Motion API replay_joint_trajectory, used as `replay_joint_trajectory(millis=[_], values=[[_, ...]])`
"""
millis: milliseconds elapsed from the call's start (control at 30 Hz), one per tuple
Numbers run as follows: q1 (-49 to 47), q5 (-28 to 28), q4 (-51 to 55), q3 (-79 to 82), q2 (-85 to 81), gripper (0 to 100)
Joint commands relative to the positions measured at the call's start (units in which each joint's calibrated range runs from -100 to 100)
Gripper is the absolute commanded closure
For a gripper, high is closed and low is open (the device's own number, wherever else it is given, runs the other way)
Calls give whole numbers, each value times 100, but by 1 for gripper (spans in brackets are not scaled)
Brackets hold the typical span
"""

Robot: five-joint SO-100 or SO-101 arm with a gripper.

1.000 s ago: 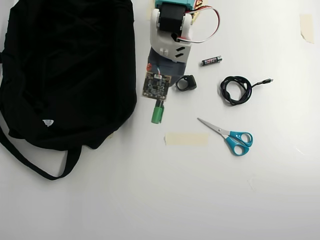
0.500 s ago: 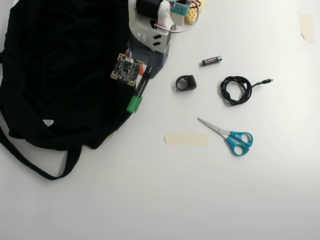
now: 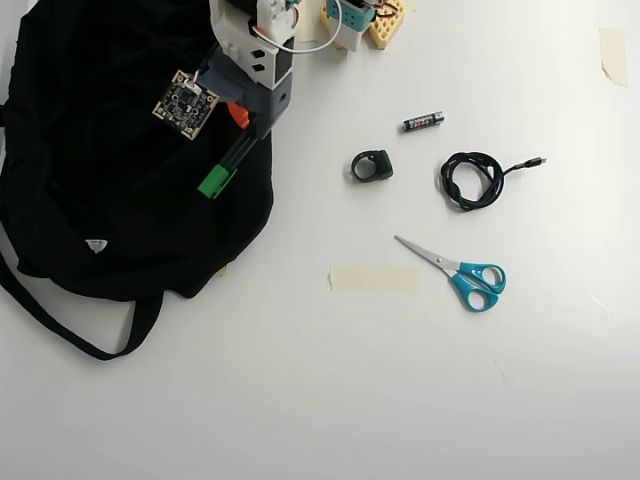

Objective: Put the green marker into the black bag

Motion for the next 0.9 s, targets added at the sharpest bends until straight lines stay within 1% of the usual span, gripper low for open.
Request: replay_joint_trajectory(millis=[0, 433, 567, 600, 767, 867], values=[[401, -22, -57, -134, -303, 98], [1754, -16, -74, -143, -228, 98], [2196, -16, -548, -134, -112, 98], [2293, -16, -599, -134, 87, 98], [2570, -22, -1607, -143, 942, 98], [2667, -22, -1891, -143, 1316, 98]])
